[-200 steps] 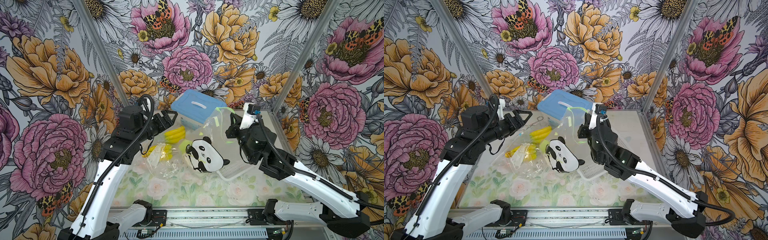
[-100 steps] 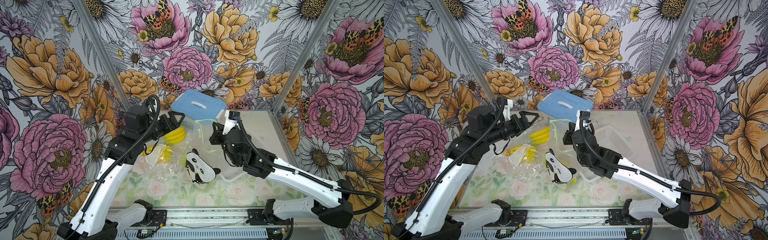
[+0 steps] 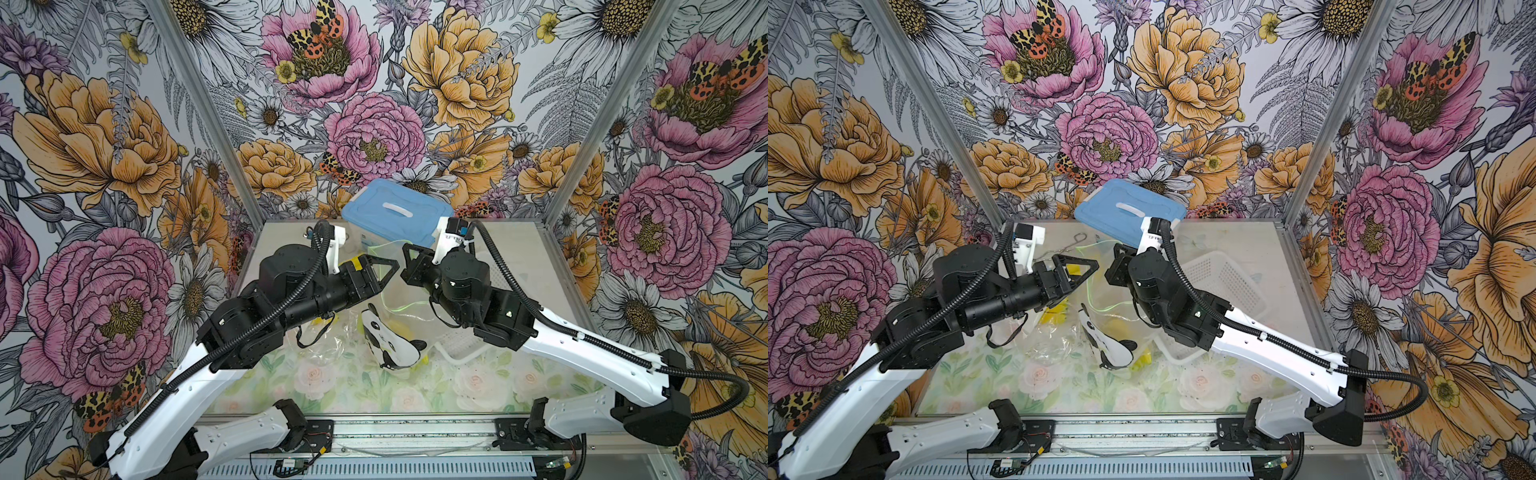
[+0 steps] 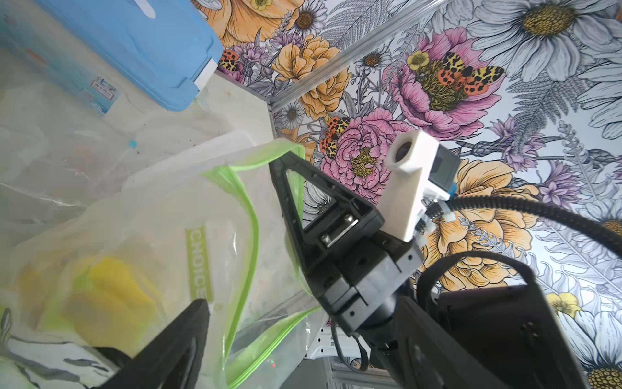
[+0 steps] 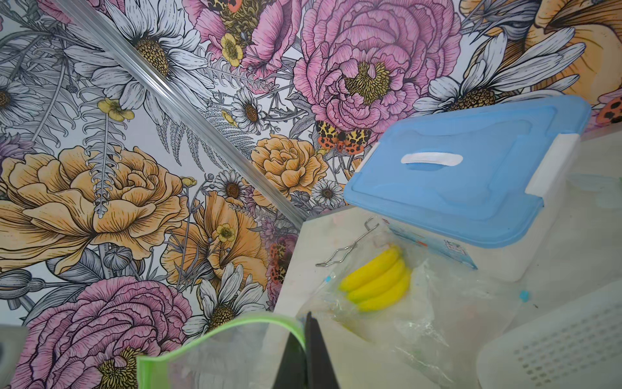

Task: Open the zip-top bag and take out the banana
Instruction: Open the zipper of the food storage bag at the center of the board.

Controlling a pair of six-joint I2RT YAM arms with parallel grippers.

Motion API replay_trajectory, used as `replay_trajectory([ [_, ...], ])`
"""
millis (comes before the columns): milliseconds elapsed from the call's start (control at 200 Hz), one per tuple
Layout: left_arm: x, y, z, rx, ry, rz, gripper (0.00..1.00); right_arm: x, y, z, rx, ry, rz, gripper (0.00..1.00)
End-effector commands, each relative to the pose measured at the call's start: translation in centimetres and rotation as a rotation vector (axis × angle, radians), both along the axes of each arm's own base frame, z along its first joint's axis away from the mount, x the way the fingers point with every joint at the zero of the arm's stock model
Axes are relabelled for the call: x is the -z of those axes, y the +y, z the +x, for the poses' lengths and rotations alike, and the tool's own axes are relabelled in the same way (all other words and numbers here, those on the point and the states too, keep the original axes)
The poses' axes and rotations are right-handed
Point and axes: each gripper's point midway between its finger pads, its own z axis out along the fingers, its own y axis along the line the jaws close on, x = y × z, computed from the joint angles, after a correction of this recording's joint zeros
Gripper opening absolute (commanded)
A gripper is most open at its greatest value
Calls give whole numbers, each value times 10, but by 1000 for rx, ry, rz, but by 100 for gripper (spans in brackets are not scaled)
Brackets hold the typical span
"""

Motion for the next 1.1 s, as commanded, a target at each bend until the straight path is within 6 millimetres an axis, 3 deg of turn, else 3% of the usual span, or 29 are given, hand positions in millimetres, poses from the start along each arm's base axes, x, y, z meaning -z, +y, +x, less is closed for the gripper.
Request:
replay_trajectory([
  [0,27,-4,6,-52,70,79,86,-15,7,-1,-18,0,65,0],
  [140,53,-3,10,-79,113,152,73,-20,3,-3,-17,-12,66,0],
  [230,67,4,12,-96,143,186,57,-19,-1,-3,-7,-19,54,0],
  [400,80,13,12,-111,175,212,55,-17,-14,2,17,-20,52,0],
  [555,102,9,12,-97,224,249,54,-18,-18,6,12,-19,56,0],
  [595,103,9,11,-93,223,254,46,-17,-19,8,11,-19,53,0],
  [655,105,15,12,-104,228,256,24,-18,-25,12,16,-21,53,0],
  [770,95,47,15,-154,209,290,2,-12,-45,22,28,-16,44,0],
  [850,85,67,16,-176,194,301,1,0,-63,23,31,15,13,0],
  [905,79,69,16,-162,187,282,1,8,-66,20,-15,44,3,0],
  [1021,85,49,13,-73,210,292,0,23,-50,3,-187,101,4,0],
  [1096,92,31,10,-19,210,330,0,17,-36,-13,-313,101,19,0],
])
